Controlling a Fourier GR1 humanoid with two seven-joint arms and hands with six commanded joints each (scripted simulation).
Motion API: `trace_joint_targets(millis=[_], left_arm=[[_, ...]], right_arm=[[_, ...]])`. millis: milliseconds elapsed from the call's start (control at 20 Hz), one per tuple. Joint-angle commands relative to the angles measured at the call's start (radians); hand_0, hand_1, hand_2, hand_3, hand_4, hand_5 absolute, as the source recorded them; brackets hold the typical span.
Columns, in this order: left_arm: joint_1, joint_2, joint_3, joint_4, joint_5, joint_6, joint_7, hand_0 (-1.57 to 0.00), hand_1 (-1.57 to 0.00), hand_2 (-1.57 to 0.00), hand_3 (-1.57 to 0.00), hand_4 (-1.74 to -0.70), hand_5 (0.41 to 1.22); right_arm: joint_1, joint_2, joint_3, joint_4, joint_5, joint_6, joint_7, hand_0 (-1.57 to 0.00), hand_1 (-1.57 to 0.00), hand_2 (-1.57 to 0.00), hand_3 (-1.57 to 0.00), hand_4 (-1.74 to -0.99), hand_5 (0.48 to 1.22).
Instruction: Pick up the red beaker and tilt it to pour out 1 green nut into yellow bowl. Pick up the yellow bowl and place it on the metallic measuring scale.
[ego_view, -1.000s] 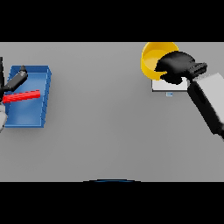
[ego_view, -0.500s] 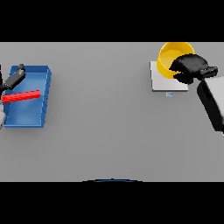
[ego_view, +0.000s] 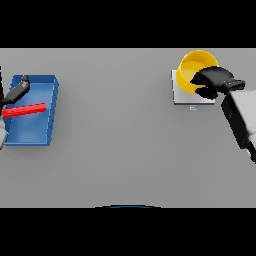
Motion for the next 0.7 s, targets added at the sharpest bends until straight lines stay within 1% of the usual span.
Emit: trace_joint_targets(millis=[0,50,100,150,200,250,300,350,400,500,550,650], left_arm=[[-0.007,0.001,-0.001,-0.006,0.002,-0.005,0.000,0.00,0.00,0.00,0.00,-0.72,0.667],[-0.004,-0.003,-0.001,-0.001,0.001,-0.001,-0.002,0.00,0.00,0.00,0.00,-0.73,0.669],[-0.011,-0.004,-0.003,0.005,0.000,-0.005,-0.001,0.00,0.00,0.00,0.00,-0.72,0.671],[-0.021,-0.012,-0.007,0.007,-0.003,-0.003,0.002,0.00,0.00,0.00,0.00,-0.72,0.671],[-0.022,-0.013,-0.009,0.009,-0.006,-0.001,0.001,0.00,0.00,0.00,0.00,-0.72,0.668],[-0.017,-0.015,-0.008,0.009,-0.002,-0.001,0.001,0.00,0.00,0.00,0.00,-0.72,0.668],[-0.019,-0.017,-0.009,0.014,-0.005,0.003,-0.002,0.00,0.00,0.00,0.00,-0.72,0.667],[-0.010,-0.017,-0.008,0.008,-0.004,0.005,-0.009,0.00,0.00,0.00,0.00,-0.72,0.666],[-0.012,-0.011,-0.002,0.001,0.000,0.004,-0.012,0.00,0.00,0.00,0.00,-0.72,0.663],[-0.032,-0.017,-0.003,0.016,-0.001,0.002,0.007,0.00,0.00,0.00,0.00,-0.72,0.662],[-0.025,-0.012,-0.005,0.011,-0.001,-0.004,0.015,0.00,0.00,0.00,0.00,-0.72,0.663],[-0.031,-0.016,-0.005,0.020,-0.002,-0.003,0.009,0.00,0.00,0.00,0.00,-0.72,0.664]], right_arm=[[0.002,0.000,0.002,0.009,0.002,-0.003,-0.010,-1.45,-1.50,-1.38,-1.39,-1.734,1.221],[-0.001,0.003,-0.003,0.010,-0.004,0.006,0.003,-1.47,-1.48,-1.42,-1.24,-1.736,1.221],[-0.007,0.004,-0.004,0.013,-0.004,0.006,0.002,-1.49,-1.48,-1.45,-1.10,-1.737,1.221],[-0.010,0.007,-0.007,0.010,-0.005,0.010,0.010,-1.44,-1.34,-1.29,-0.99,-1.688,1.221],[-0.007,0.003,-0.003,0.009,-0.002,0.011,0.003,-1.23,-1.10,-1.09,-0.89,-1.657,1.149],[-0.004,0.000,0.003,0.008,0.004,0.016,-0.001,-0.99,-0.88,-0.92,-0.80,-1.629,1.080],[-0.008,-0.003,0.008,0.021,0.012,0.020,-0.001,-0.79,-0.71,-0.78,-0.72,-1.609,1.029],[-0.018,-0.002,0.020,0.033,0.029,0.019,0.004,-0.63,-0.56,-0.66,-0.66,-1.593,0.987],[-0.024,0.000,0.025,0.039,0.034,0.021,-0.005,-0.51,-0.45,-0.55,-0.60,-1.579,0.955],[-0.029,0.002,0.030,0.035,0.035,0.025,-0.025,-0.32,-0.29,-0.38,-0.51,-1.560,0.909],[-0.019,0.005,0.036,0.036,0.040,0.010,-0.039,-0.26,-0.23,-0.30,-0.46,-1.554,0.891],[-0.021,-0.003,0.032,0.035,0.036,0.007,-0.057,-0.17,-0.15,-0.19,-0.39,-1.546,0.856]])
